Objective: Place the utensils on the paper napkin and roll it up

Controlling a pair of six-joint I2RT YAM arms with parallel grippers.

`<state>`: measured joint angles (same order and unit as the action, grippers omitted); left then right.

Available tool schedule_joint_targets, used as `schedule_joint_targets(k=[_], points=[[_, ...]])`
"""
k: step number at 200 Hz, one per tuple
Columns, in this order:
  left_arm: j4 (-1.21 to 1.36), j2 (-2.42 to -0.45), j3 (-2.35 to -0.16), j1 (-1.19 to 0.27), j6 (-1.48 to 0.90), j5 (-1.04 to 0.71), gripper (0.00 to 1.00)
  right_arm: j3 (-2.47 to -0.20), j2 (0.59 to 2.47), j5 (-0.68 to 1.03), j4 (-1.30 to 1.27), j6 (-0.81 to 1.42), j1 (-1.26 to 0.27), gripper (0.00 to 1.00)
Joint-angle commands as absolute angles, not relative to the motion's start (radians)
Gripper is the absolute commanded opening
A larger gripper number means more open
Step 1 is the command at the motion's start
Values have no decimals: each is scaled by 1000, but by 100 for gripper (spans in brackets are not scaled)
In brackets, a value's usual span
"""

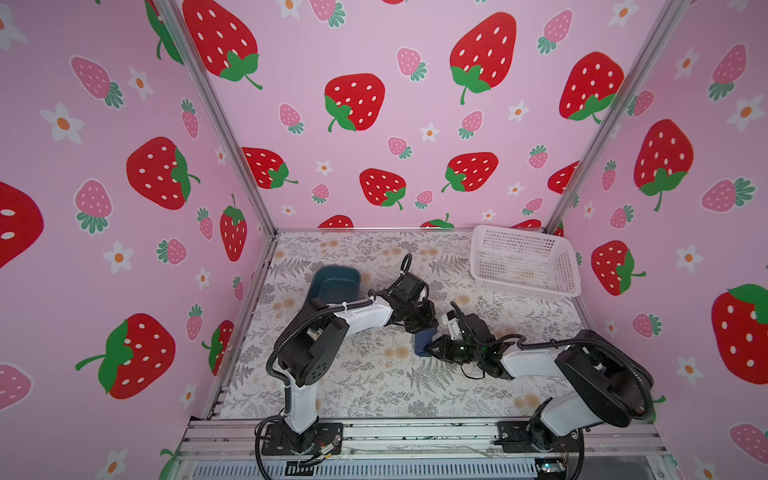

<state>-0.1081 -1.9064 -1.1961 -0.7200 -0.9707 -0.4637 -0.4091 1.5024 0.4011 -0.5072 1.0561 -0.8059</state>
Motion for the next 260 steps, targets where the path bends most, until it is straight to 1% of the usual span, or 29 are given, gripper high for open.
schedule_joint_targets(k=[1, 36, 44, 58, 73, 80, 83, 88, 104, 108, 121, 134, 170, 203, 226, 260], points=[[-95, -1932, -1244, -726, -978, -466, 0, -374, 1451, 355, -474, 1087, -800, 15], [-94, -1937, -1250, -727, -978, -468, 0, -338, 1359, 316, -474, 1103, -792, 19], [-94, -1939, -1252, -726, -979, -468, 0, -334, 1336, 305, -477, 1101, -791, 22], [-91, -1942, -1253, -726, -981, -471, 0, -333, 1307, 295, -476, 1091, -792, 30], [-93, -1946, -1256, -726, -980, -472, 0, -337, 1297, 299, -476, 1078, -791, 46], [-92, -1947, -1256, -726, -979, -472, 0, -340, 1299, 299, -475, 1076, -791, 51], [-92, -1949, -1257, -726, -979, -472, 0, -342, 1299, 299, -475, 1075, -791, 55], [-93, -1949, -1256, -726, -979, -472, 0, -344, 1305, 300, -476, 1074, -791, 59], [-91, -1952, -1258, -726, -981, -472, 0, -361, 1333, 309, -479, 1062, -791, 65], [-91, -1954, -1259, -726, -980, -474, 0, -369, 1344, 313, -479, 1055, -790, 69], [-92, -1957, -1258, -726, -980, -476, 0, -395, 1388, 319, -476, 1035, -791, 71], [-84, -1958, -1245, -725, -989, -476, 0, -425, 1430, 327, -473, 1012, -791, 76], [-80, -1960, -1251, -725, -986, -485, 0, -445, 1475, 252, -445, 992, -792, 80], [-77, -1965, -1259, -725, -991, -486, 0, -454, 1533, 251, -468, 985, -799, 79], [-70, -1968, -1262, -727, -997, -493, 0, -456, 1566, 261, -496, 989, -800, 74], [-68, -1968, -1267, -726, -1000, -499, 0, -443, 1603, 278, -549, 1012, -801, 62]])
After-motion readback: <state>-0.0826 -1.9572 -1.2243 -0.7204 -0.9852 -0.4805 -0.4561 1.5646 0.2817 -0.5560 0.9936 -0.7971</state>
